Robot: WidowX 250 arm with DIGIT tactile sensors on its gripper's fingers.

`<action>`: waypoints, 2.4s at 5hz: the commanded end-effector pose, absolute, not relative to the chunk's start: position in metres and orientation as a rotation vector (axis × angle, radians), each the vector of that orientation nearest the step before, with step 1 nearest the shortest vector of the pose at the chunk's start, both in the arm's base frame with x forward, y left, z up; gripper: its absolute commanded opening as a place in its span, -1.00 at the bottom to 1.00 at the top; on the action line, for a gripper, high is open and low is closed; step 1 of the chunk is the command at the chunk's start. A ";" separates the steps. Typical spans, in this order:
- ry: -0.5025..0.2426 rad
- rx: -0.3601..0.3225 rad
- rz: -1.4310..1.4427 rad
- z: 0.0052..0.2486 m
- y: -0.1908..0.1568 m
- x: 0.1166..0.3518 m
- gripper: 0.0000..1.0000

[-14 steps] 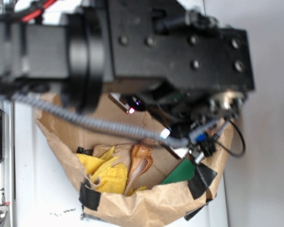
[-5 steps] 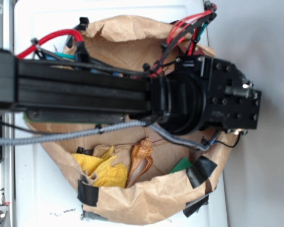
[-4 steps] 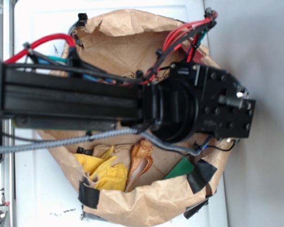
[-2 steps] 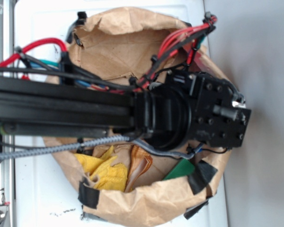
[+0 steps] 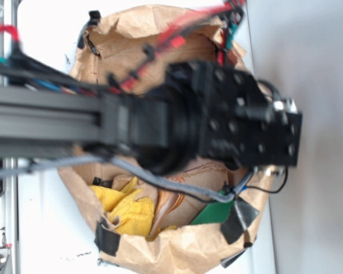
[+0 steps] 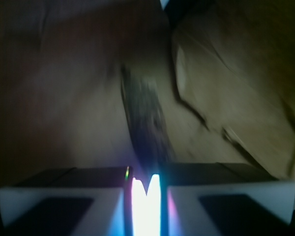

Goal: Grab the wood chip.

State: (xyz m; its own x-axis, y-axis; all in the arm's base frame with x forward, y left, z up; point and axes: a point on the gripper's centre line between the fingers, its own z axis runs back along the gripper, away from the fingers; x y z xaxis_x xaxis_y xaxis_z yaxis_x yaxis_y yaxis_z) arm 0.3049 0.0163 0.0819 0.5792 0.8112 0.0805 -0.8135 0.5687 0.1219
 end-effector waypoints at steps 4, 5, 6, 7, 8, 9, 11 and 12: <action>0.083 0.000 0.874 0.084 0.063 0.329 1.00; 0.049 0.081 0.823 0.079 0.067 0.326 1.00; 0.049 0.081 0.823 0.079 0.067 0.326 1.00; 0.049 0.081 0.823 0.079 0.067 0.326 1.00; 0.008 -0.087 0.776 0.083 0.073 0.310 1.00; -0.030 -0.146 0.733 0.083 0.074 0.292 1.00; -0.097 -0.132 0.709 0.090 0.062 0.267 1.00; -0.120 -0.106 0.717 0.082 0.053 0.277 1.00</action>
State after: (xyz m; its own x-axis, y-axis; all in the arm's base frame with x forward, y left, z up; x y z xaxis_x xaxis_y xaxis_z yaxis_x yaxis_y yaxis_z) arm 0.2749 0.0433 0.0764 0.7419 0.6691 0.0444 -0.6606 0.7406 -0.1230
